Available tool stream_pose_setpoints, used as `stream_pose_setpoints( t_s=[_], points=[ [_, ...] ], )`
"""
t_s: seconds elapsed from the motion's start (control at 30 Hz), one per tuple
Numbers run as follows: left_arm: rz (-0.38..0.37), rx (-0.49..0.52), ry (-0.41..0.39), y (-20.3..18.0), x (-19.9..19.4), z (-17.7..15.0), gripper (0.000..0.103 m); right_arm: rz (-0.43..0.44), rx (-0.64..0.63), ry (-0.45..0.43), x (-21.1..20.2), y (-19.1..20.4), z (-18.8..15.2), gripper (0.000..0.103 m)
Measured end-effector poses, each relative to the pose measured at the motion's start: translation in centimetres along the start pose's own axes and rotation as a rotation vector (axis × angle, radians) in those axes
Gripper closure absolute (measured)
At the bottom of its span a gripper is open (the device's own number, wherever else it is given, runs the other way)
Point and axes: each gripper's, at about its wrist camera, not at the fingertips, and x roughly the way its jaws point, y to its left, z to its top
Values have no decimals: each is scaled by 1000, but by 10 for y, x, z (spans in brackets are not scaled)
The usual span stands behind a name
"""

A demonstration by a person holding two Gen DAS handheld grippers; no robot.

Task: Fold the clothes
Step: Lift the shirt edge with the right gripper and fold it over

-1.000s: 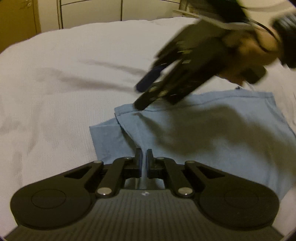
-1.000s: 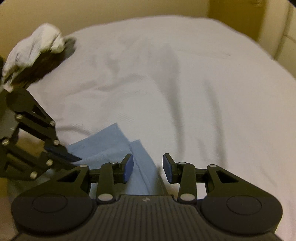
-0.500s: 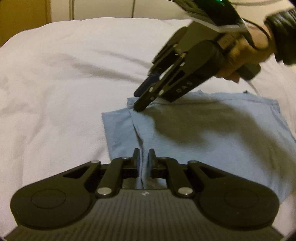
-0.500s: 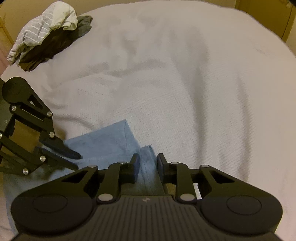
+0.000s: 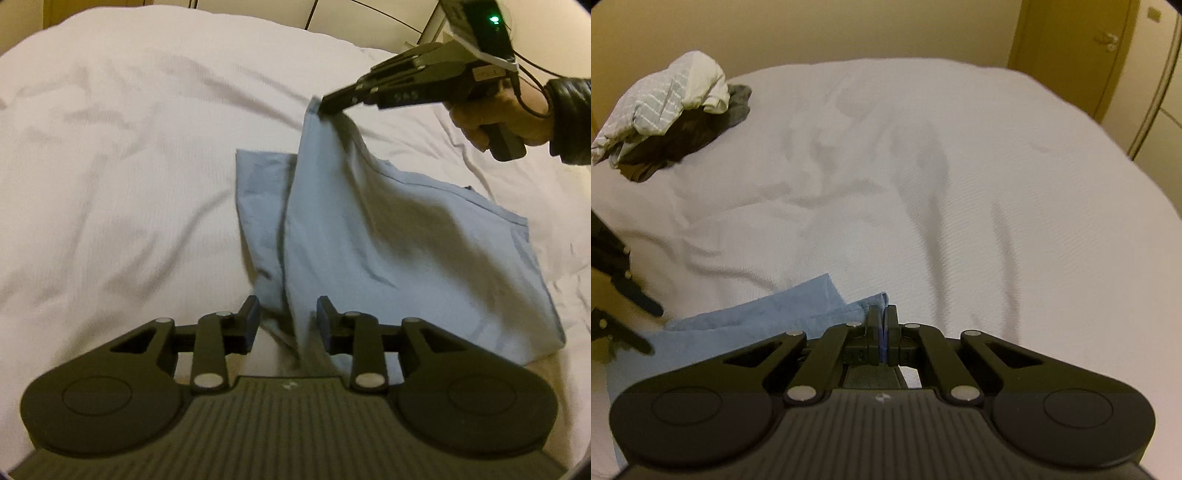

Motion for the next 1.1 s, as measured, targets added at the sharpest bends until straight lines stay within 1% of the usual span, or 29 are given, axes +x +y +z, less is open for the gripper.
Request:
stream_pose_setpoints(
  t_s=[0.13,0.2,0.23,0.3,0.4,0.53,0.6,0.7,0.83,0.9,0.97,1.0,1.03,1.07,1.1],
  points=[
    [-28,3,30,-7,3,-9,76,-20,-7,-30,-16,9,0,103],
    [-30,0,33,-9,2,-13,87,-26,-27,-36,-22,15,1,103],
    [-27,-9,27,-9,1,-14,96,-30,-34,-37,-24,17,2,103],
    [-23,-28,13,-9,-3,-16,102,-40,-39,-41,-28,19,3,103],
    [-23,-71,-4,-3,-12,-21,103,-51,-31,-54,-31,17,6,103],
    [-20,-152,-5,6,-14,-28,103,-42,-43,-54,-17,16,16,103],
    [-16,-195,-2,10,-11,-31,103,-31,-46,-49,-3,15,20,103],
    [-4,-214,8,12,-7,-36,103,-14,-44,-24,25,16,23,103],
    [7,-236,28,12,-1,-37,102,3,-44,45,63,22,16,103],
    [16,-240,32,11,-1,-35,99,-26,-26,66,72,21,10,103],
    [32,-241,35,11,-4,-33,95,-67,17,58,66,19,6,103],
    [40,-242,36,11,-6,-33,94,-87,33,41,58,19,3,93],
    [56,-244,31,13,-11,-31,94,-111,47,28,48,20,-2,86],
    [72,-246,25,14,-15,-29,94,-134,64,16,38,20,-7,81],
    [88,-246,19,15,-20,-27,95,-143,104,7,26,19,-14,81]
  ],
)
